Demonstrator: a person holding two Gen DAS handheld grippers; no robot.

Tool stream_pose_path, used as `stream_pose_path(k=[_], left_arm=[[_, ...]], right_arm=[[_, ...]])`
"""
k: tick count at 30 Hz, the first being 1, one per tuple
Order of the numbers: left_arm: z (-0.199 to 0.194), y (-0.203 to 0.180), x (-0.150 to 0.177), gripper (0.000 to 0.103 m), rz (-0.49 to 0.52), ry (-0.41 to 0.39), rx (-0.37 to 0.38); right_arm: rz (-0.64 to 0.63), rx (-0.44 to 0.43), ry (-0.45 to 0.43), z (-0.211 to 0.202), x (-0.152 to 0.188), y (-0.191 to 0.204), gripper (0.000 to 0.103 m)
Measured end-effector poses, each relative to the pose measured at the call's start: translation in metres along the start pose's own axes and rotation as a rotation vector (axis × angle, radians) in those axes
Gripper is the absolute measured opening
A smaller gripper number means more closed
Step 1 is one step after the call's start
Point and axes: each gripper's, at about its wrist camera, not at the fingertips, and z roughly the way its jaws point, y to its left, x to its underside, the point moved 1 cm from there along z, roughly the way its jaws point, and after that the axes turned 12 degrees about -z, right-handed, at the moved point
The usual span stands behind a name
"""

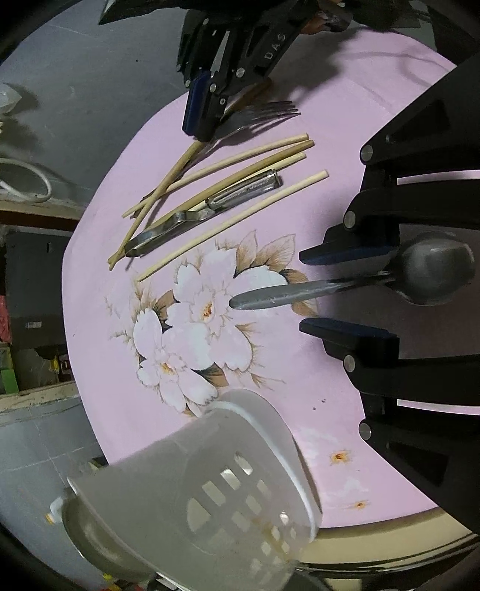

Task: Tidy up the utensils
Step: 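Lift the spoon and chopstick and carry both over the white basket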

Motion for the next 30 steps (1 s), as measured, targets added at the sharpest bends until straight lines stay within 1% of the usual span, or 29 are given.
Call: stream_pose_path(k=[3,5,7,8,9,10,12,15,18,21,23,25,27,28,30], left_arm=[[0.009,-0.003,-0.007,0.025,0.018,0.019,0.004],[0.014,-0.005,-0.015,0.024,0.024,0.034,0.013],[0.015,-0.005,-0.018,0.02,0.025,0.039,0.02],[0.014,-0.003,-0.017,0.014,0.02,0.037,0.023],[0.012,0.001,-0.016,0.009,0.013,0.034,0.029],[0.01,0.003,-0.018,0.007,-0.002,0.031,0.039],[0.008,0.011,-0.02,0.007,-0.048,0.019,0.069],[0.001,0.021,-0.018,0.007,-0.103,-0.024,0.101],[-0.01,0.029,-0.014,0.007,-0.123,-0.093,0.105],[-0.026,0.029,-0.009,0.007,-0.12,-0.192,0.085],[-0.037,0.028,-0.006,0.007,-0.123,-0.256,0.089],[-0.048,0.027,-0.005,0.007,-0.136,-0.327,0.099],[-0.059,0.023,-0.002,0.007,-0.147,-0.399,0.108],[-0.062,0.021,-0.004,0.007,-0.153,-0.434,0.105],[-0.072,0.026,-0.004,0.007,-0.166,-0.492,0.115]], right_arm=[[-0.02,0.004,0.034,0.011,-0.006,0.001,0.011],[-0.014,-0.013,0.043,0.016,-0.01,-0.001,0.011],[-0.008,-0.029,0.058,0.02,-0.014,-0.003,0.011],[-0.007,-0.039,0.067,0.023,-0.017,-0.004,0.011],[-0.005,-0.047,0.071,0.024,-0.019,-0.005,0.011],[-0.005,-0.055,0.076,0.027,-0.021,-0.006,0.011],[-0.01,-0.065,0.075,0.029,-0.024,-0.004,0.01],[0.031,-0.095,0.054,0.028,-0.022,-0.007,0.005],[0.083,-0.109,-0.002,0.018,-0.018,-0.01,0.005],[0.112,-0.088,-0.083,0.0,-0.013,-0.01,0.005],[0.146,-0.099,-0.141,-0.011,-0.01,-0.01,0.005],[0.167,-0.108,-0.218,-0.023,-0.009,-0.008,0.005],[0.183,-0.106,-0.323,-0.038,-0.01,-0.005,0.005],[0.186,-0.099,-0.364,-0.043,-0.013,-0.002,0.005],[0.181,-0.078,-0.474,-0.057,-0.018,0.005,0.005]])
